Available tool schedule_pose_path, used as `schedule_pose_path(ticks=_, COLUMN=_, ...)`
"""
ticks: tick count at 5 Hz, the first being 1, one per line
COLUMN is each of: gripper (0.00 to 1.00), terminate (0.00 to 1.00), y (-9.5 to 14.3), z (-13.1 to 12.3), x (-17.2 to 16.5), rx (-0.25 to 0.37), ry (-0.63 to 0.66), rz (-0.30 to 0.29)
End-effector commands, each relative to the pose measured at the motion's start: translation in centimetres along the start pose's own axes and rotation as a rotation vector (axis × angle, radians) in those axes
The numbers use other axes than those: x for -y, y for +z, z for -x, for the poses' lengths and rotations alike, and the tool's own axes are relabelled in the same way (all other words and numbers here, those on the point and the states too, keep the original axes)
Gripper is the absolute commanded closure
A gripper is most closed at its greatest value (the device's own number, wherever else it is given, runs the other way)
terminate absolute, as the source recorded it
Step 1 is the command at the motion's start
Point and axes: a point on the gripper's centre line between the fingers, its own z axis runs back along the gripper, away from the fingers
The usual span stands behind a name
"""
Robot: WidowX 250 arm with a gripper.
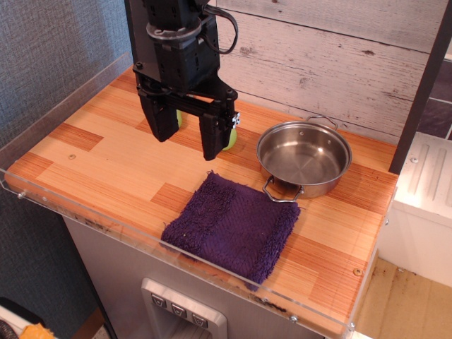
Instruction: Place the spatula on top of the purple towel
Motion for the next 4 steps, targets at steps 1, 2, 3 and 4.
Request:
schedule_pose_path(ticks=1, gripper=0.0, terminate=0.0, y=0.0, z=0.0, x=0.0, rx=0.0, ry=0.0, rz=0.0)
schedule_pose_path(ticks=2, gripper=0.0, terminate=0.0, y=-1.0, z=-1.1, x=-2.5, rx=0.024, ry=0.056, rz=-0.017)
schedule_pose_path(ticks=3, gripper=0.0, terminate=0.0, y=-1.7, z=-2.4, x=-5.4, rx=0.034, ry=0.122, rz=-0.052)
schedule_pose_path(ticks=4, gripper=0.0, terminate=0.0, y=-2.2, z=-3.7, x=-8.0, rx=0.025, ry=0.166, rz=-0.084)
